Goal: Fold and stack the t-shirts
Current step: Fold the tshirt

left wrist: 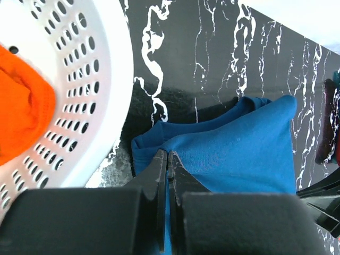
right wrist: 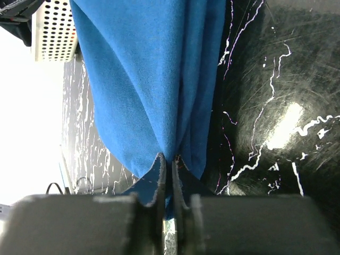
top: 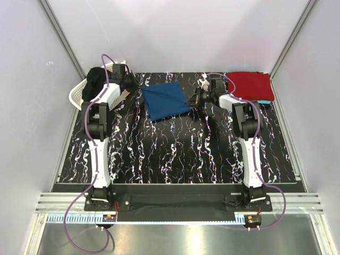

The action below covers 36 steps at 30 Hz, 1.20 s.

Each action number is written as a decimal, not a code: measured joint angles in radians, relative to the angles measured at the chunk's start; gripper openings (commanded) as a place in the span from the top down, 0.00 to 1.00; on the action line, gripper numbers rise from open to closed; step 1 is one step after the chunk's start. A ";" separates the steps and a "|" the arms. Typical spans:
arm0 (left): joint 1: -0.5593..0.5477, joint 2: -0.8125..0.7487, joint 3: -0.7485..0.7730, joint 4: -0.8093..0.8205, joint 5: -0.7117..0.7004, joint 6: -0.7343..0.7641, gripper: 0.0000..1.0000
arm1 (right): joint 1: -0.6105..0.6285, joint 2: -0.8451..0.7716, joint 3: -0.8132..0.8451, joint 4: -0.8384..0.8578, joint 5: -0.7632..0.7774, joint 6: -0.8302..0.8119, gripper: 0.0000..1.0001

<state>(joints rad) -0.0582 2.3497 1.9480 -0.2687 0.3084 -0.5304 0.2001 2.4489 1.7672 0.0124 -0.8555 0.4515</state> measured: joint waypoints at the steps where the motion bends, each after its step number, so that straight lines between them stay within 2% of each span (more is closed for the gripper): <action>1: 0.001 0.000 0.000 -0.001 -0.002 0.002 1.00 | 0.000 0.001 0.000 0.001 0.000 0.005 0.81; 3: 0.002 0.003 0.000 -0.002 -0.006 0.004 0.98 | 0.001 0.005 0.003 0.002 -0.001 0.018 0.69; 5: 0.003 0.010 0.006 -0.004 -0.012 0.010 0.89 | 0.001 0.006 0.005 0.002 -0.002 0.027 0.56; 8: 0.007 0.029 0.024 -0.009 -0.022 0.016 0.88 | 0.001 0.006 0.006 0.003 0.000 0.028 0.50; 9: 0.010 0.031 0.024 -0.016 -0.025 0.019 0.83 | 0.001 0.006 0.005 0.002 0.000 0.028 0.49; 11: 0.015 0.030 0.024 -0.029 -0.026 0.029 0.76 | 0.001 0.006 0.005 0.002 -0.001 0.026 0.49; 16: 0.014 -0.011 -0.003 -0.036 -0.024 0.051 0.70 | 0.001 0.006 0.005 0.002 -0.007 0.025 0.50; 21: 0.000 -0.144 -0.109 -0.053 -0.021 0.060 0.69 | 0.003 0.006 0.001 0.003 -0.026 0.024 0.54; 24: -0.015 -0.264 -0.229 -0.053 0.000 0.058 0.63 | 0.005 0.006 -0.017 0.008 -0.029 0.023 0.63; 25: -0.023 -0.304 -0.276 -0.050 0.004 0.058 0.62 | 0.006 0.006 -0.026 0.010 -0.029 0.023 0.74; 29: -0.063 -0.441 -0.486 -0.037 0.010 0.055 0.57 | 0.011 -0.001 -0.065 0.022 -0.028 0.030 0.95; 36: -0.089 -0.459 -0.697 0.001 0.082 0.051 0.55 | 0.016 -0.134 -0.278 0.079 -0.008 0.066 0.99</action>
<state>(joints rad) -0.1471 1.8908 1.2507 -0.2676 0.3901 -0.4793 0.2161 2.3154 1.4887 0.0910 -0.8631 0.5171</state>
